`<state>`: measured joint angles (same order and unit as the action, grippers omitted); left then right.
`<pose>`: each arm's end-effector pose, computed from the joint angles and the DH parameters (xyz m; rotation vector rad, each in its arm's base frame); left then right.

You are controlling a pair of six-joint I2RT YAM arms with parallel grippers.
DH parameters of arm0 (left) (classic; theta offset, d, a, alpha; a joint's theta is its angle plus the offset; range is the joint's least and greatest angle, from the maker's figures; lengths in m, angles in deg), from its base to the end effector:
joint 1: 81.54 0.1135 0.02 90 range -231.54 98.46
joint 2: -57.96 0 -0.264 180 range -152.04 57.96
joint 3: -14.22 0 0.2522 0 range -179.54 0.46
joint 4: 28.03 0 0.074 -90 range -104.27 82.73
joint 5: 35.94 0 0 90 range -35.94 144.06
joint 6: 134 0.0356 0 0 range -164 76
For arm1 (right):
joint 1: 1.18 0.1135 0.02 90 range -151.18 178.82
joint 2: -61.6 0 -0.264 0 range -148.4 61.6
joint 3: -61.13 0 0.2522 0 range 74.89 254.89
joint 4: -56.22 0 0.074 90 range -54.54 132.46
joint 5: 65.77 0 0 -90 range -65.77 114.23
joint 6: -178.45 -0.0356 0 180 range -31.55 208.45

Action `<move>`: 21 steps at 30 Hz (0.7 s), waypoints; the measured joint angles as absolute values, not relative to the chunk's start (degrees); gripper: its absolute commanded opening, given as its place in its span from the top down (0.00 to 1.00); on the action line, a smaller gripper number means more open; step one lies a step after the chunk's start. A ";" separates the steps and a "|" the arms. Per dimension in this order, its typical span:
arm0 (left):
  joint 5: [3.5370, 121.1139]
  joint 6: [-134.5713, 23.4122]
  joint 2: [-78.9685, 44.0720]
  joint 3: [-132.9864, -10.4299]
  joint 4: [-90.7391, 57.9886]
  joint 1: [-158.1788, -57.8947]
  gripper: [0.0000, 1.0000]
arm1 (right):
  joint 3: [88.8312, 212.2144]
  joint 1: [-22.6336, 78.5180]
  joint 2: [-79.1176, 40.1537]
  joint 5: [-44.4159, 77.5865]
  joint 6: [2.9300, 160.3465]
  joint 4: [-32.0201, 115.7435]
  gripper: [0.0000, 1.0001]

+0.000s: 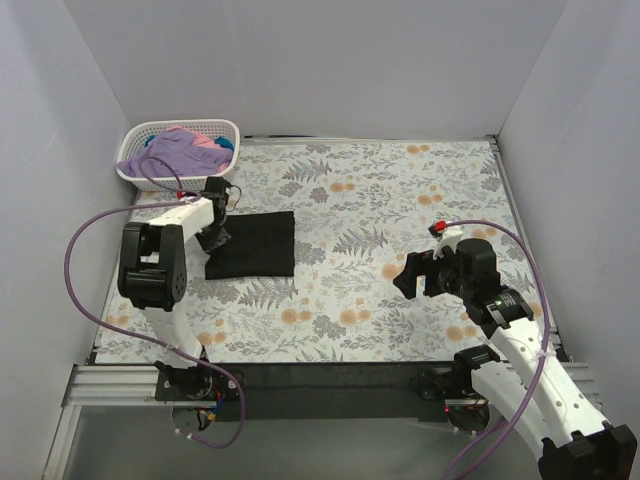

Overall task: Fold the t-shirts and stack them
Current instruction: Neatly place the folded tshirt to the corner

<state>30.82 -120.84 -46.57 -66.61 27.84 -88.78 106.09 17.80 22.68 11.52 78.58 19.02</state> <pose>0.3356 -0.0285 0.1627 -1.5978 2.2093 0.2497 0.1473 0.0589 0.2496 -0.3042 2.1242 0.5319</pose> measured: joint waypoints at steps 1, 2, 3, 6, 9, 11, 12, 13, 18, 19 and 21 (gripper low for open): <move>29.05 -119.24 -48.52 -68.75 28.71 -87.69 1.00 | 106.09 17.80 22.79 11.23 78.63 19.02 0.04; 28.00 -118.61 -49.28 -69.62 29.08 -86.68 1.00 | 106.09 17.80 22.92 10.99 78.65 19.02 0.05; 26.16 -117.62 -50.59 -71.13 29.91 -85.64 1.00 | 106.09 17.86 23.03 10.88 78.65 19.02 0.05; 18.91 -114.19 -54.53 -74.78 30.87 -82.82 1.00 | 106.09 19.18 23.56 11.10 78.80 19.08 0.05; 11.56 -110.06 -57.15 -75.81 29.28 -80.04 1.00 | 105.91 21.40 24.28 12.02 78.82 19.41 0.05; 7.21 -107.96 -58.97 -76.27 28.08 -78.01 1.00 | 105.89 22.80 24.65 12.46 78.82 19.52 0.05; 5.40 -107.22 -59.93 -76.75 27.62 -77.00 1.00 | 105.89 23.46 24.76 12.59 78.82 19.54 0.05; 3.74 -106.57 -61.00 -77.51 27.25 -76.04 1.00 | 105.89 23.94 24.82 12.72 78.82 19.54 0.05; -2.69 -100.03 -64.63 -79.04 20.97 -73.33 1.00 | 105.89 25.51 25.15 13.35 78.82 19.52 0.05; -3.71 -98.43 -65.20 -79.11 19.36 -73.09 1.00 | 105.89 25.60 25.20 13.44 78.82 19.52 0.05; -5.46 -95.48 -66.31 -79.37 16.23 -72.94 1.00 | 105.89 25.75 25.13 13.66 78.82 19.52 0.05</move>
<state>-5.46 -95.48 -66.31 -79.37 16.23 -72.94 105.89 25.75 25.13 13.66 78.82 19.52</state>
